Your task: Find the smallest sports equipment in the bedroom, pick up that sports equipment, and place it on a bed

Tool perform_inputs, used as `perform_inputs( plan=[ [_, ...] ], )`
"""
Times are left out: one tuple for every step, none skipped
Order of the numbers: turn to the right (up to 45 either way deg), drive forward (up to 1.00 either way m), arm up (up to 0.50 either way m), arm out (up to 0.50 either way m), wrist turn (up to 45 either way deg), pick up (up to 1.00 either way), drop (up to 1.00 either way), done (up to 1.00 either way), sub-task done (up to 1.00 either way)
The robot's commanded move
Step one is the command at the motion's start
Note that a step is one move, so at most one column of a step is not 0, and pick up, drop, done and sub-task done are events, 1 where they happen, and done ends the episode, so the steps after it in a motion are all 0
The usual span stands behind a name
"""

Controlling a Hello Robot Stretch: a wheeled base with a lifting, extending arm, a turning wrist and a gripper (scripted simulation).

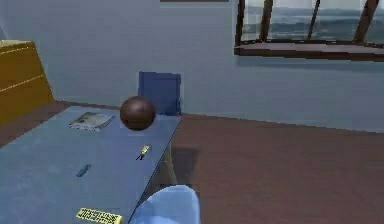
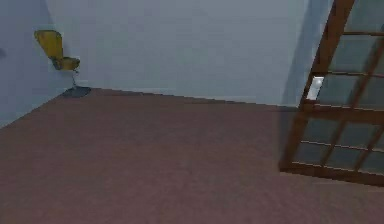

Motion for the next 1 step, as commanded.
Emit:
perform_inputs(
  plan=[
    [45.0, 0.00, 0.00, 0.00, 0.0, 0.00, 0.00, 0.00, 0.00]
  ],
)
